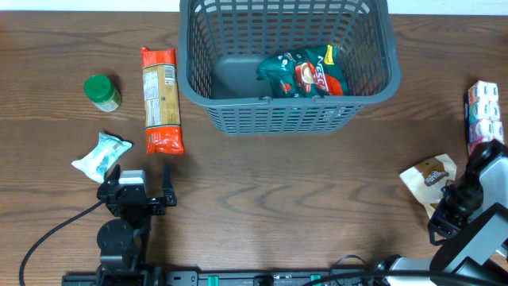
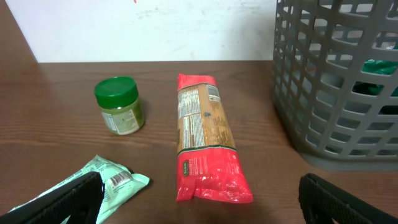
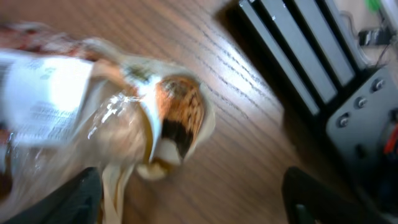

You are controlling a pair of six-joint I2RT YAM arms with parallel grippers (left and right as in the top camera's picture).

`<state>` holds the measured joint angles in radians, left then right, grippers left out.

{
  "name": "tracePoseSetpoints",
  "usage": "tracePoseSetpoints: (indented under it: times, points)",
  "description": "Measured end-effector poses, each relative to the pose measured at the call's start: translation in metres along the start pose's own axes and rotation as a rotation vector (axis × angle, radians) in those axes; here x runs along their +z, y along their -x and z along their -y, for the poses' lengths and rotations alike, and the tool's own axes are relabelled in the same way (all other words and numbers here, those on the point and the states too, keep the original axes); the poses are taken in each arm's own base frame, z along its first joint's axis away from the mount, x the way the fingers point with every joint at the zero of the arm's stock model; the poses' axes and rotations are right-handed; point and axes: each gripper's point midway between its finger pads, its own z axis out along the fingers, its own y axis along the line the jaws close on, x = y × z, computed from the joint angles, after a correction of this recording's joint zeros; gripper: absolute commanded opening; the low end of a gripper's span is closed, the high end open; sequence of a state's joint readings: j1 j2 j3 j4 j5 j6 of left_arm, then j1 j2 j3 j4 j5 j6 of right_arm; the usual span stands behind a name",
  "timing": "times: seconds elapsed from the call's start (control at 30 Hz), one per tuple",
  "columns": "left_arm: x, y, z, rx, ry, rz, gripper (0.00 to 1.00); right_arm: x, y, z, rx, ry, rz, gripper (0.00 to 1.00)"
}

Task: Pack container
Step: 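Move the right gripper down to the white-and-brown snack pouch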

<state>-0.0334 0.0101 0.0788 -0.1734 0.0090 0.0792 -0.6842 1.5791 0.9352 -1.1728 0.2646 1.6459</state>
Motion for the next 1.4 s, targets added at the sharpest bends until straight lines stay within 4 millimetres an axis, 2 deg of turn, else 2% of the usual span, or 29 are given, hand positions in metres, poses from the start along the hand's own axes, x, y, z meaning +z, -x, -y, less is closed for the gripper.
tracePoseSetpoints:
  times: [0.03, 0.07, 0.1, 0.33, 0.63, 0.9, 1.2, 1.4]
  points:
    - [0.000, 0.000, 0.000, 0.000, 0.000, 0.000, 0.99, 0.003, 0.000, -0.002, 0.021, 0.008, -0.001, 0.80]
    - [0.000, 0.000, 0.000, 0.000, 0.000, 0.000, 0.99, 0.004, -0.001, -0.004, 0.042, 0.017, -0.003, 0.96]
    - [0.000, 0.000, 0.000, 0.000, 0.000, 0.000, 0.99, 0.005, -0.001, -0.006, 0.061, 0.027, -0.006, 0.99]
    - [0.000, 0.000, 0.000, 0.000, 0.000, 0.000, 0.98, 0.004, -0.005, -0.020, 0.074, 0.081, -0.035, 0.99]
    - [0.000, 0.000, 0.000, 0.000, 0.000, 0.000, 0.99, -0.001, -0.032, -0.027, 0.005, 0.108, -0.190, 0.99]
    - [0.000, 0.000, 0.000, 0.000, 0.000, 0.000, 0.99, -0.033, -0.044, -0.044, -0.081, 0.174, -0.260, 0.99]
    - [0.000, 0.000, 0.000, 0.000, 0.000, 0.000, 0.98, -0.078, -0.033, -0.059, -0.123, 0.247, -0.250, 0.99]
    - [0.000, 0.000, 0.000, 0.000, 0.000, 0.000, 0.99, -0.078, -0.012, -0.049, -0.043, 0.193, -0.146, 0.99]
